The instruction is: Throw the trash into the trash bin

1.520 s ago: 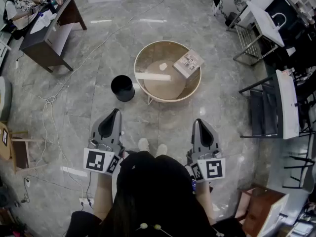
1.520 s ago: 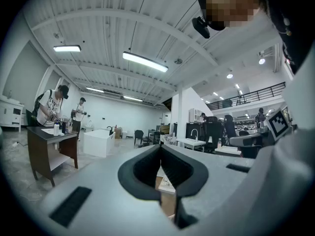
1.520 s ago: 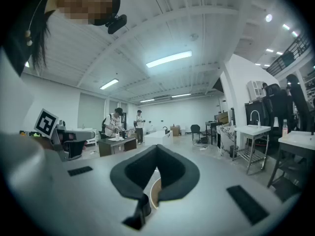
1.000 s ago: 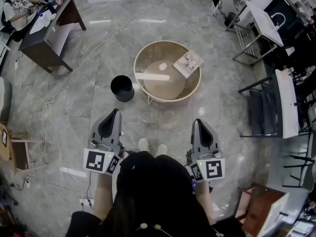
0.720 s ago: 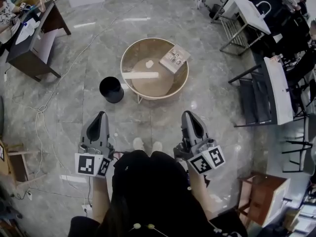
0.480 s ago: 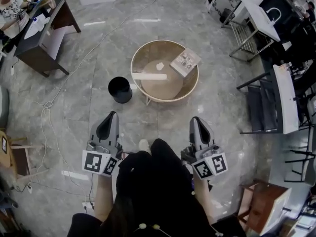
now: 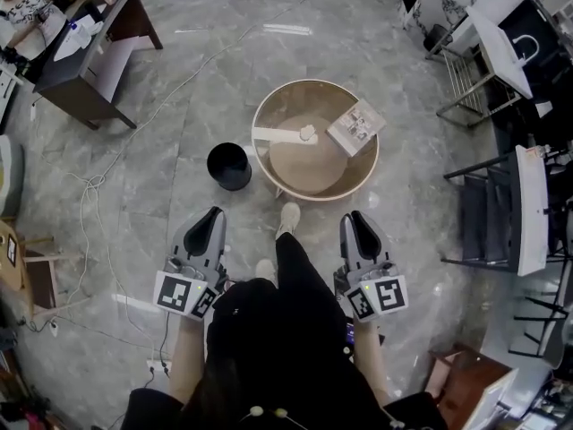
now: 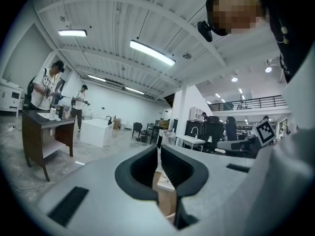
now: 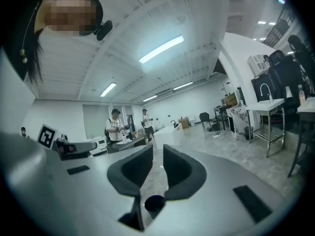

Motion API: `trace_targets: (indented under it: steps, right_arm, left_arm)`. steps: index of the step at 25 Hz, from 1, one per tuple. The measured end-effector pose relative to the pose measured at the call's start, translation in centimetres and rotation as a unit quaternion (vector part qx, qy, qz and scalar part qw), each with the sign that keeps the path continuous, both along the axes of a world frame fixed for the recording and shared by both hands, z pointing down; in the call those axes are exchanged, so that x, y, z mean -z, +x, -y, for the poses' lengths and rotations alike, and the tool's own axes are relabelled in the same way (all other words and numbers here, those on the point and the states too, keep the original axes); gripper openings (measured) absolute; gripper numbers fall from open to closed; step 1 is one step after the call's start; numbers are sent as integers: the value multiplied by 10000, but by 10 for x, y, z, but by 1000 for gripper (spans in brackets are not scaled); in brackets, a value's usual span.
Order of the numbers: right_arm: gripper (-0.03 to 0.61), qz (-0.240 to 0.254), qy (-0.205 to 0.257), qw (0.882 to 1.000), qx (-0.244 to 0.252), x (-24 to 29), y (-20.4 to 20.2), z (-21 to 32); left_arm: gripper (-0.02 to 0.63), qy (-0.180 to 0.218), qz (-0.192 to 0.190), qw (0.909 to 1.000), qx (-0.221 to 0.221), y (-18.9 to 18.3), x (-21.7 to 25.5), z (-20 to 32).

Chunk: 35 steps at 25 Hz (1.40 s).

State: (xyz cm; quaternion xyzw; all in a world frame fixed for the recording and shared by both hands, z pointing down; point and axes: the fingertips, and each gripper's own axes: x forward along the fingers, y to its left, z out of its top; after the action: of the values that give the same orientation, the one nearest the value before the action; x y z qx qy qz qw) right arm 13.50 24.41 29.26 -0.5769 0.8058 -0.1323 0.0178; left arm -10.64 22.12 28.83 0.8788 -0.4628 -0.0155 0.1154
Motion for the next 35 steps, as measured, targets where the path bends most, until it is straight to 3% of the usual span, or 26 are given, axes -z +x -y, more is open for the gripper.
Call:
trace_targets:
  steps: [6, 9, 14, 17, 20, 22, 25, 33, 35]
  right_arm:
    - [79, -402, -698, 9964, 251, -64, 11, 86]
    - [97, -567, -1156, 9911, 324, -108, 21, 132]
    - [124, -978, -1773, 9783, 442, -187, 34, 214]
    - [135, -1254, -2083, 9687, 494, -236, 38, 259]
    - [134, -1532, -2443, 9562, 508, -289, 38, 297]
    - [136, -1681, -2746, 9450, 567, -325, 35, 316]
    - [106, -1868, -3221, 9262, 601, -378, 34, 326]
    - [121, -2010, -4214, 8813, 736, -477, 38, 331]
    - [126, -2061, -4335, 8739, 768, -495, 39, 335]
  left_arm:
    - [14, -875, -144, 9960, 57, 16, -57, 78]
    - [81, -1548, -349, 9873, 104, 26, -97, 121]
    - [81, -2094, 15, 9766, 481, 31, -156, 180]
    - [81, -2448, 89, 9657, 859, 28, -198, 207]
    - [81, -2944, -10, 9473, 1260, 19, -246, 230]
    - [81, -3272, 34, 9363, 1277, 20, -281, 242]
    - [81, -3858, 142, 9175, 957, 32, -339, 247]
    - [80, -5311, 333, 8456, 415, 40, -477, 235]
    - [80, -5510, 389, 8327, 374, 37, -498, 231]
